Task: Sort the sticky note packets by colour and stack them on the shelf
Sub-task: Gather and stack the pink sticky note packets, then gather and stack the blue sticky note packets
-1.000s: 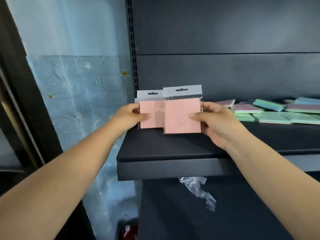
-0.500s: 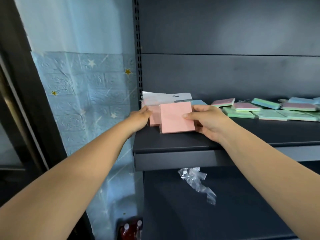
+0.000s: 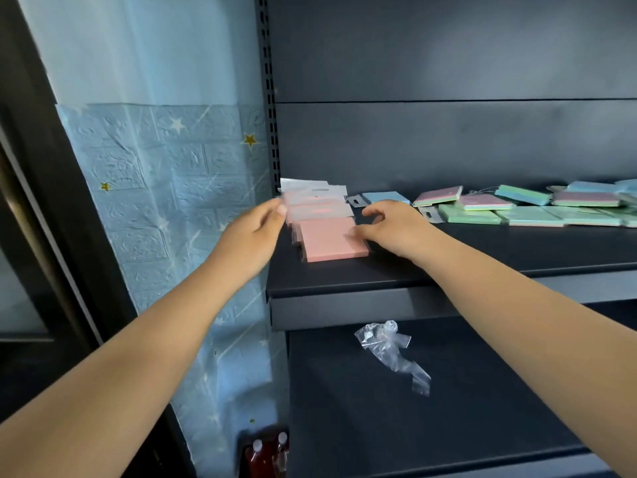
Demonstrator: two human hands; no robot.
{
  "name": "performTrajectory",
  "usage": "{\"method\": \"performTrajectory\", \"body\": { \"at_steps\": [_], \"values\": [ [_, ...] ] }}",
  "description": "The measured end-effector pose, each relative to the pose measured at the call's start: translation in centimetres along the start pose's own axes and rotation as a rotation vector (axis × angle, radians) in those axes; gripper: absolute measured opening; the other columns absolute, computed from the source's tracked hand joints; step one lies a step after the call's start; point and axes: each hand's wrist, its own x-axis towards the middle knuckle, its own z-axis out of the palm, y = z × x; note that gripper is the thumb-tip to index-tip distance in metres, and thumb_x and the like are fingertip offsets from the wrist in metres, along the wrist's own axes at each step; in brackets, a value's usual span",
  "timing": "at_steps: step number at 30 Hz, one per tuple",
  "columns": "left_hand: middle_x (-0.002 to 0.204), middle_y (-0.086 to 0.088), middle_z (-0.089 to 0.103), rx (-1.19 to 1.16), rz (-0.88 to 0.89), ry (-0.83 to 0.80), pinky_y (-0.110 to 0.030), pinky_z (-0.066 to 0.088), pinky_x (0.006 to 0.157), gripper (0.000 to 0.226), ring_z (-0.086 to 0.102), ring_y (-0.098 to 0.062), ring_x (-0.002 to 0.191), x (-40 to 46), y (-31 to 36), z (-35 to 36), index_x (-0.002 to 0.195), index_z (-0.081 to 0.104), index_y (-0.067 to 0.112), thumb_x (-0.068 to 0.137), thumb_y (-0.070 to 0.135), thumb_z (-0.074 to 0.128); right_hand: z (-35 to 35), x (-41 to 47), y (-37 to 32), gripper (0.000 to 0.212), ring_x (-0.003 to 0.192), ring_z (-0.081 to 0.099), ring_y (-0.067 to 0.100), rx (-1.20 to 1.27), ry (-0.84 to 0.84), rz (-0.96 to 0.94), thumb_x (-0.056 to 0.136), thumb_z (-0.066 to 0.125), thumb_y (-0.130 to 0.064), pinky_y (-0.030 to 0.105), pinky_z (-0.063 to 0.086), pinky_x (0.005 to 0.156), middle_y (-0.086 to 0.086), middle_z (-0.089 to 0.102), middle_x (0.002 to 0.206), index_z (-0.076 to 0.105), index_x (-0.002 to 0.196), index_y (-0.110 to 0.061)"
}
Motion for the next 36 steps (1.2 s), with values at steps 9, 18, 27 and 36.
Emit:
{"method": "performTrajectory", "body": {
  "at_steps": [9, 18, 27, 36],
  "values": [
    [0.121, -0.001, 0.062, 0.717, 0.489, 0.001, -0.032, 0.041, 0.088, 0.041, 0.051, -0.023, 0.116, 0.4, 6.3, 2.2, 0.116, 0.061, 0.019, 0.095, 0.043, 0.034, -4.8, -4.0, 4.4, 0.041, 0.118, 0.048, 0.027, -0.568, 0.244, -0.171, 0.091, 0.050, -0.041, 0.034, 0.040, 0.095, 0.008, 0.057, 0.125, 0.055, 0.122, -0.014],
    [0.100, 0.004, 0.065, 0.724, 0.559, -0.050, -0.029, 0.040, 0.071, 0.037, 0.057, -0.022, 0.096, -1.5, 13.5, 9.3, 0.097, 0.062, 0.023, 0.095, 0.046, 0.034, -13.4, -7.6, 13.1, 0.041, 0.105, 0.056, 0.026, -0.597, 0.358, -0.008, 0.089, 0.049, -0.048, 0.035, 0.050, 0.082, 0.004, 0.066, 0.106, 0.060, 0.116, -0.019],
    [0.111, 0.006, 0.062, 0.629, 0.421, -0.203, -0.028, 0.040, 0.074, 0.042, 0.055, -0.018, 0.102, -3.6, 22.6, 21.9, 0.109, 0.060, 0.026, 0.094, 0.052, 0.031, -22.5, -11.6, 25.5, 0.038, 0.096, 0.058, 0.024, -0.565, 0.313, 0.081, 0.090, 0.045, -0.051, 0.031, 0.049, 0.075, 0.005, 0.069, 0.098, 0.064, 0.101, -0.020],
    [0.136, 0.008, 0.050, 0.502, 0.327, -0.311, -0.029, 0.037, 0.095, 0.045, 0.047, -0.016, 0.121, -2.9, 27.8, 29.4, 0.130, 0.049, 0.030, 0.093, 0.052, 0.036, -27.5, -11.9, 35.5, 0.046, 0.120, 0.047, 0.020, -0.457, 0.298, 0.076, 0.093, 0.042, -0.049, 0.032, 0.042, 0.094, 0.000, 0.057, 0.126, 0.057, 0.122, -0.017]
  ]
}}
